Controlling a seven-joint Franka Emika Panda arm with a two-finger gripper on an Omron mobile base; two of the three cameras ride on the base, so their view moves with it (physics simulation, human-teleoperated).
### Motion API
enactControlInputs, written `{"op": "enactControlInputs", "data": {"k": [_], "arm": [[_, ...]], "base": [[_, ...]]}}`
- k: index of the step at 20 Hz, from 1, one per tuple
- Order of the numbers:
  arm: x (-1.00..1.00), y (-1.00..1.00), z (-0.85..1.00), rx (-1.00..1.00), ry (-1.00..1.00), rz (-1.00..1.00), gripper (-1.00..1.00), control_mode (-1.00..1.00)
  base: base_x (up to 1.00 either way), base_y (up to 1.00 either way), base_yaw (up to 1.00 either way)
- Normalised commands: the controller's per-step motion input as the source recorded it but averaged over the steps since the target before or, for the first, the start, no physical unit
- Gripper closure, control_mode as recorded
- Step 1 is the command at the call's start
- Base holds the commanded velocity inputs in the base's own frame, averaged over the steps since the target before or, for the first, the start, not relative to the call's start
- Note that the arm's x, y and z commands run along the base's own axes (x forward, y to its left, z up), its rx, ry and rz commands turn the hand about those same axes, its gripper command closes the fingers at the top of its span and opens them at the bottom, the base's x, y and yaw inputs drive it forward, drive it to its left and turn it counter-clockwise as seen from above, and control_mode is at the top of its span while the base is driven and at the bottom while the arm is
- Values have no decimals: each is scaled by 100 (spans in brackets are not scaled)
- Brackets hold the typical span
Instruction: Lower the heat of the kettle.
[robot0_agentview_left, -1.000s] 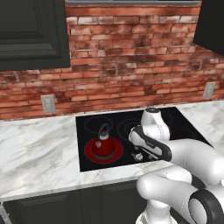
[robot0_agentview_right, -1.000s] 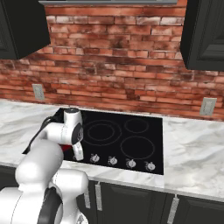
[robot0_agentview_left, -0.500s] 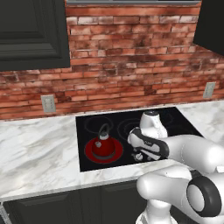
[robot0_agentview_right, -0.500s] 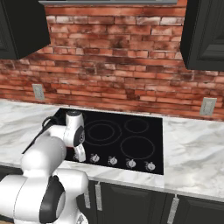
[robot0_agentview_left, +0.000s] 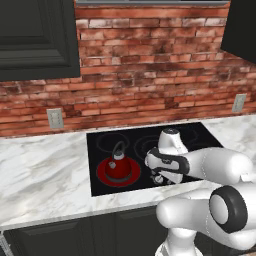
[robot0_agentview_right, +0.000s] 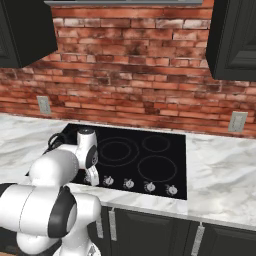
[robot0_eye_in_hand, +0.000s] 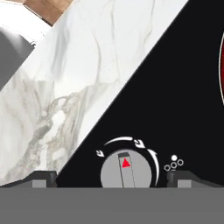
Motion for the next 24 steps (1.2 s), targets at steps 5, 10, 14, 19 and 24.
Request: {"op": "enactControlInputs", "data": {"k": [5,10,14,19,24], "arm": [[0,3,-11,0,0,0,-100,-100],[0,2,-12,0,0,0,-100,-100],[0,8,-17,0,0,0,100,-100],[0,11,-24,0,0,0,100,-100],[0,4,-18,0,0,0,100,-100]], "base": [[0,0,0],[0,0,0],[0,0,0],[0,0,0],[0,0,0]]}}
